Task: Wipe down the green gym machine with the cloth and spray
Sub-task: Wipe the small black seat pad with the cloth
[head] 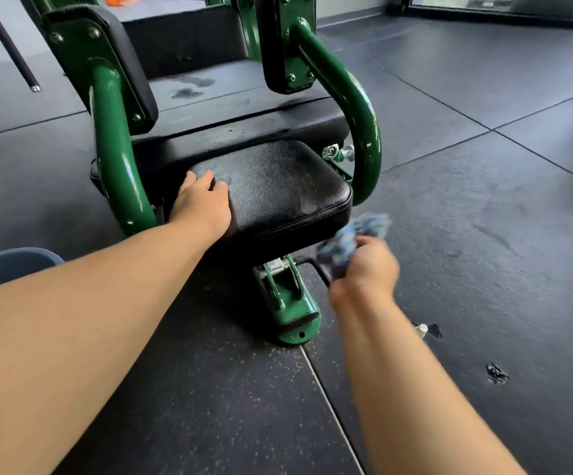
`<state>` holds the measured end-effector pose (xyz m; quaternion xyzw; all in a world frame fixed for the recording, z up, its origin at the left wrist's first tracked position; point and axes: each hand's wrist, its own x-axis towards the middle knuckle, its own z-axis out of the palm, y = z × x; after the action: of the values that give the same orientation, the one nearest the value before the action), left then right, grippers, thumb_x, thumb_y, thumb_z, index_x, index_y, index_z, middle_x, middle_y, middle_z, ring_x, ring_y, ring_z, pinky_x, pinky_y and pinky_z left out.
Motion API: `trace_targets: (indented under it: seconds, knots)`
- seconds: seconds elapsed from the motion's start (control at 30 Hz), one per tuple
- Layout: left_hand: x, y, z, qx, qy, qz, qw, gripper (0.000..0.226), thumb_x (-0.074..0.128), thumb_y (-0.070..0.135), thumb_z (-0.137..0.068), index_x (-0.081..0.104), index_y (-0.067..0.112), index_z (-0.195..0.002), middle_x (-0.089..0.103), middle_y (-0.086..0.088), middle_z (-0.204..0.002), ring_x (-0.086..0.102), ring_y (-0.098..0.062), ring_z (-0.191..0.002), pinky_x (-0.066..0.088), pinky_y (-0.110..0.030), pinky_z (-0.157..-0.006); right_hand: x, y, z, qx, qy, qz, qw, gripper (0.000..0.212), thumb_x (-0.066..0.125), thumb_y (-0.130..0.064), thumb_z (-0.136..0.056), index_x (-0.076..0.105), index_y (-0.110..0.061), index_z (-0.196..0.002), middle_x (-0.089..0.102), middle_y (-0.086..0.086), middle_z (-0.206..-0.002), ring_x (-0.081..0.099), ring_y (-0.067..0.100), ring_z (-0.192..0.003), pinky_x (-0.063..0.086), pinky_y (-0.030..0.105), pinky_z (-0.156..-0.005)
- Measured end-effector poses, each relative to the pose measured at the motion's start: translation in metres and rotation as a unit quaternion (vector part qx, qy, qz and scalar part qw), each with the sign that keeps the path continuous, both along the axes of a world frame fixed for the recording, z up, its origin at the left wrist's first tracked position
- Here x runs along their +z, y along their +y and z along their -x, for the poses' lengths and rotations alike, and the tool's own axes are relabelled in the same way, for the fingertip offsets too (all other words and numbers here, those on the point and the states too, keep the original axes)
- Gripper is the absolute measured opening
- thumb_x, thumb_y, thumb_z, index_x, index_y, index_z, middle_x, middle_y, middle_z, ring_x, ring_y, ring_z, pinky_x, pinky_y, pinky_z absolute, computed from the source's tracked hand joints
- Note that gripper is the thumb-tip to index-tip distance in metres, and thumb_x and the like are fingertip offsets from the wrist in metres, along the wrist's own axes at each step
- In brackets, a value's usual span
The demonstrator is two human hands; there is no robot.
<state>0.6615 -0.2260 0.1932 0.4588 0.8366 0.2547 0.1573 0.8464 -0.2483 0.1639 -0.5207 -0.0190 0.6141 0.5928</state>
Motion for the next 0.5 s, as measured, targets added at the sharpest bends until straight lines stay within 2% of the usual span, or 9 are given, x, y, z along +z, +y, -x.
trace_targets:
  seconds: [0.07,0.13,0.17,0.2,0.27,0.37,0.4,0.43,0.5]
  knots:
    - [0.000,-0.001,0.000,-0.003,-0.010,0.005,1.000,0.049,0.031,0.031,-0.104,0.028,0.021,-0.151,0.007,-0.002,-0.162,0.012,-0.018,-0.147,0.012,-0.024,-0.113,0.010,0.011,-0.010,-0.019,-0.095,-0.117,0.988,0.032,0.043,0.002,-0.091,0.065,-0.016,-0.105,0.068,0.003,-0.095,0.064,0.014,-0.082,0.055,0.030,-0.078]
    - [0.001,-0.001,-0.001,-0.002,-0.018,0.005,1.000,0.049,0.031,0.031,-0.104,0.028,0.020,-0.151,0.006,-0.002,-0.162,0.011,-0.018,-0.147,0.011,-0.024,-0.113,0.016,0.002,0.009,0.034,-0.188,-0.192,0.963,0.040,0.046,-0.002,-0.089,0.068,-0.017,-0.119,0.063,0.002,-0.127,0.056,0.013,-0.114,0.041,0.028,-0.105]
    - [0.002,-0.002,-0.002,0.001,-0.018,0.005,1.000,0.049,0.031,0.031,-0.104,0.028,0.020,-0.151,0.006,-0.002,-0.162,0.012,-0.019,-0.147,0.011,-0.024,-0.113,0.016,-0.009,0.024,0.058,-0.249,-0.213,0.943,0.043,0.046,-0.004,-0.087,0.069,-0.022,-0.120,0.053,-0.003,-0.141,0.046,0.009,-0.129,0.029,0.020,-0.111]
    - [0.003,-0.002,-0.002,0.002,-0.018,0.008,1.000,0.049,0.031,0.030,-0.104,0.028,0.019,-0.151,0.007,-0.001,-0.162,0.012,-0.019,-0.147,0.011,-0.023,-0.113,0.014,-0.021,0.038,0.076,-0.306,-0.229,0.921,0.046,0.045,-0.006,-0.085,0.070,-0.025,-0.119,0.043,-0.008,-0.149,0.036,0.007,-0.137,0.018,0.010,-0.110]
    - [0.006,-0.004,-0.004,-0.009,0.000,0.019,1.000,0.048,0.031,0.027,-0.104,0.028,0.016,-0.151,0.009,-0.002,-0.162,0.014,-0.021,-0.147,0.013,-0.023,-0.112,0.004,-0.045,0.056,0.102,-0.403,-0.263,0.871,0.051,0.043,-0.010,-0.080,0.069,-0.027,-0.120,0.032,-0.012,-0.154,0.024,0.011,-0.144,0.008,-0.003,-0.101]
    - [0.003,-0.003,-0.001,0.000,0.005,0.019,1.000,0.048,0.031,0.029,-0.103,0.032,0.017,-0.150,0.013,-0.003,-0.161,0.019,-0.024,-0.145,0.018,-0.027,-0.112,-0.011,-0.063,0.058,0.140,-0.446,-0.314,0.827,0.050,0.046,-0.005,-0.083,0.066,-0.028,-0.123,0.029,-0.017,-0.150,0.028,0.014,-0.144,0.012,-0.003,-0.102]
    - [0.002,-0.002,0.000,0.004,0.006,0.018,1.000,0.048,0.031,0.030,-0.103,0.033,0.018,-0.149,0.014,-0.003,-0.161,0.021,-0.025,-0.144,0.020,-0.027,-0.111,-0.015,-0.058,0.049,0.113,-0.447,-0.309,0.831,0.052,0.046,-0.006,-0.080,0.066,-0.028,-0.123,0.034,-0.016,-0.147,0.033,0.012,-0.140,0.017,0.001,-0.106]
    - [0.000,-0.003,-0.001,0.005,0.012,0.019,1.000,0.047,0.030,0.031,-0.103,0.035,0.018,-0.148,0.015,-0.004,-0.161,0.023,-0.026,-0.143,0.021,-0.028,-0.110,-0.021,-0.048,0.036,0.066,-0.430,-0.270,0.859,0.055,0.044,-0.006,-0.077,0.066,-0.028,-0.123,0.039,-0.013,-0.145,0.038,0.010,-0.136,0.022,0.008,-0.110]
    - [-0.002,-0.002,0.000,0.007,0.014,0.020,1.000,0.045,0.031,0.031,-0.102,0.042,0.016,-0.143,0.020,-0.005,-0.159,0.027,-0.028,-0.141,0.025,-0.031,-0.109,-0.027,-0.019,0.006,-0.024,-0.315,-0.105,0.943,0.055,0.040,-0.004,-0.078,0.065,-0.024,-0.122,0.056,-0.001,-0.136,0.053,0.016,-0.123,0.038,0.027,-0.109]
